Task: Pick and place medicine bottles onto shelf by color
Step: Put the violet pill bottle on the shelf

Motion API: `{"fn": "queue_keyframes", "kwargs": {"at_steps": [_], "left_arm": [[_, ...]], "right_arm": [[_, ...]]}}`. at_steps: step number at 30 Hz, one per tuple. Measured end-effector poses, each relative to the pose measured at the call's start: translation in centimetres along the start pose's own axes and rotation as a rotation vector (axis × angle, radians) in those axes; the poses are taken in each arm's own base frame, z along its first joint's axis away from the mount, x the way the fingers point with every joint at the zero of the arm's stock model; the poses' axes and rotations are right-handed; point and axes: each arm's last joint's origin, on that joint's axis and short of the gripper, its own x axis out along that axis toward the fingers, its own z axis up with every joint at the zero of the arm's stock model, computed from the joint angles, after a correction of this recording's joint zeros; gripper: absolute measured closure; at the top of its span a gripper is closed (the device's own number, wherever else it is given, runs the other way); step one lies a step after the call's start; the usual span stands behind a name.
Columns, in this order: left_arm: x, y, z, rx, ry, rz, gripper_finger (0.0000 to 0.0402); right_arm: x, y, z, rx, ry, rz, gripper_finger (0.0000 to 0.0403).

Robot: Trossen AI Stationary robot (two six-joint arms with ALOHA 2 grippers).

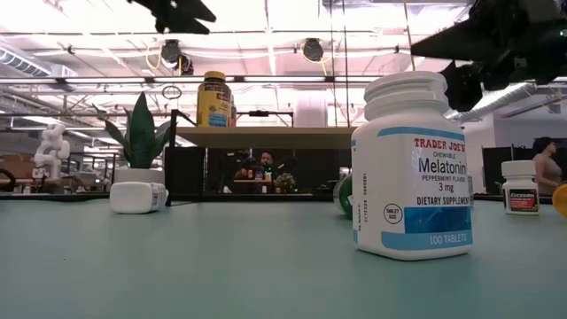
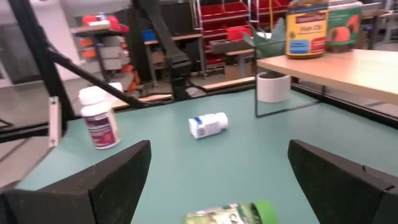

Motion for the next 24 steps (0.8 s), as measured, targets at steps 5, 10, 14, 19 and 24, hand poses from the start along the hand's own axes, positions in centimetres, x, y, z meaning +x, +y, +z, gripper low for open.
{"fn": "queue_keyframes", "kwargs": {"at_steps": [5, 10, 14, 19, 24], "left_arm": [[-1.7, -2.7, -2.0, -0.014, 0.218, -0.150, 0.0110], [-2.4, -5.4, -4.0, -0.101, 0.418, -0.241, 0.0110], [-3.5, -8.2, -4.8, -0.175, 0.479, -0.343, 0.0110], [-5.7, -11.9, -5.5, -0.239, 0.519, -0.424, 0.0110], [-7.7, -16.4, -6.6, -0.285, 0.612, -0.544, 0.0110]], "right_arm": [[0.0, 0.1, 0.2, 0.010, -0.007, 0.042, 0.0028], [0.0, 0.2, 0.3, 0.028, -0.018, 0.054, 0.0028], [0.2, 0.7, 0.7, 0.038, -0.018, 0.102, 0.0028], [0.6, 1.1, 1.0, 0.020, -0.011, 0.104, 0.0028], [0.6, 1.2, 0.9, -0.015, 0.004, 0.126, 0.0028]]}}
